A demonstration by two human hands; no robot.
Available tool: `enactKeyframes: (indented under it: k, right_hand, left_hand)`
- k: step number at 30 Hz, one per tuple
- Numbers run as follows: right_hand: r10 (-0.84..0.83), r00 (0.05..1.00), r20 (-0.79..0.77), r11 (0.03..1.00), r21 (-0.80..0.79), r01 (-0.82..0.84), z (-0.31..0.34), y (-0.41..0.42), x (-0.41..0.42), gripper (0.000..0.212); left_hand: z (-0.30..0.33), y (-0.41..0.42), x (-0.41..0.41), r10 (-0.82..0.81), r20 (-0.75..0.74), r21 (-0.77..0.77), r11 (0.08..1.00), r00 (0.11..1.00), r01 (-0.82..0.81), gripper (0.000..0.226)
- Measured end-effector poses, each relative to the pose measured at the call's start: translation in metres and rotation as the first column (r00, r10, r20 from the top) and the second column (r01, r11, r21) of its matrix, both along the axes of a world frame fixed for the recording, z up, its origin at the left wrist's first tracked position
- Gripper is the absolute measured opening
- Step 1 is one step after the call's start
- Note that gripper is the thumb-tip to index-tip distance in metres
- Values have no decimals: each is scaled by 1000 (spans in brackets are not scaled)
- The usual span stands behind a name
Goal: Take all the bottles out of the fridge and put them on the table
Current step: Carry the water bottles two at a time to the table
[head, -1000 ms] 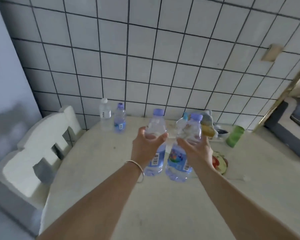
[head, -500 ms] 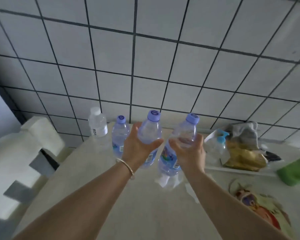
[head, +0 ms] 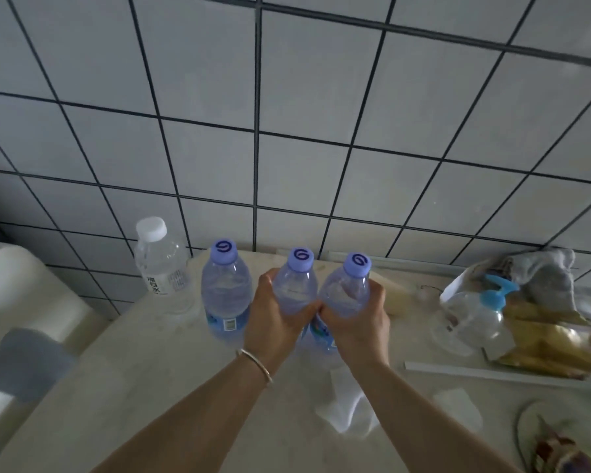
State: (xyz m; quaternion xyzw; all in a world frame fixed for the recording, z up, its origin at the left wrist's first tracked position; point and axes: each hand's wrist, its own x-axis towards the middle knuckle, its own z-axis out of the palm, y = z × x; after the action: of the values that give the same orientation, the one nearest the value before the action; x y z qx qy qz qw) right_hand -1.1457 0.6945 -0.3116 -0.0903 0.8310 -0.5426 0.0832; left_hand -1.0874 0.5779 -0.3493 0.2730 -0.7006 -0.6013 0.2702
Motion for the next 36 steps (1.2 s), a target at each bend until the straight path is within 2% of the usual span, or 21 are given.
enactKeyframes:
  k: [3,7,10,15,17,19,21,24,27,30,36]
  right_hand:
    - [25,1000,-4,1000,8,-25,-3,-1,-1,56]
    - [46,999,-8,999,-2,-46,-10,2,4,63]
    - [48,999,-18,999,5,-48,-12,5,9,67]
    - [143,989,33,986,80,-145,-5,16,13,72]
    - [149,988,39,981,123,-152,-1,26,19,86]
    - [158,987,31,972,171,-161,14,37,29,94]
    - [152,988,14,971,184,-152,31,50,39,87]
    - [132,991,-1,974,188,-129,55,73,60,78]
    - [131,991,-16,971,203,-125,82,102,93,80]
    - [134,990,-52,970,210,-120,108,138,133,76]
    - [210,969,-133,961,213,-179,158,219,228,73]
  left_hand:
    - [-4,-4,-4,-1,35,-21,1000,999,2,55]
    - [7,-3,6,-22,30,-106,994,999,25,35]
    - [17,-1,18,-42,40,-135,990,998,47,45]
    - [28,4,20,-23,222,-148,987,975,57,31]
    - [29,11,25,11,298,-134,990,954,31,48]
    - [45,26,39,42,303,-72,997,952,-21,52]
    - [66,40,55,59,291,-46,998,955,-48,45]
    - [102,62,84,70,277,-124,992,958,-37,37]
    - [130,85,122,76,296,-141,989,952,-35,46]
    - [151,114,169,62,323,-97,995,944,-33,53]
    - [197,196,277,93,241,-76,994,966,-77,59]
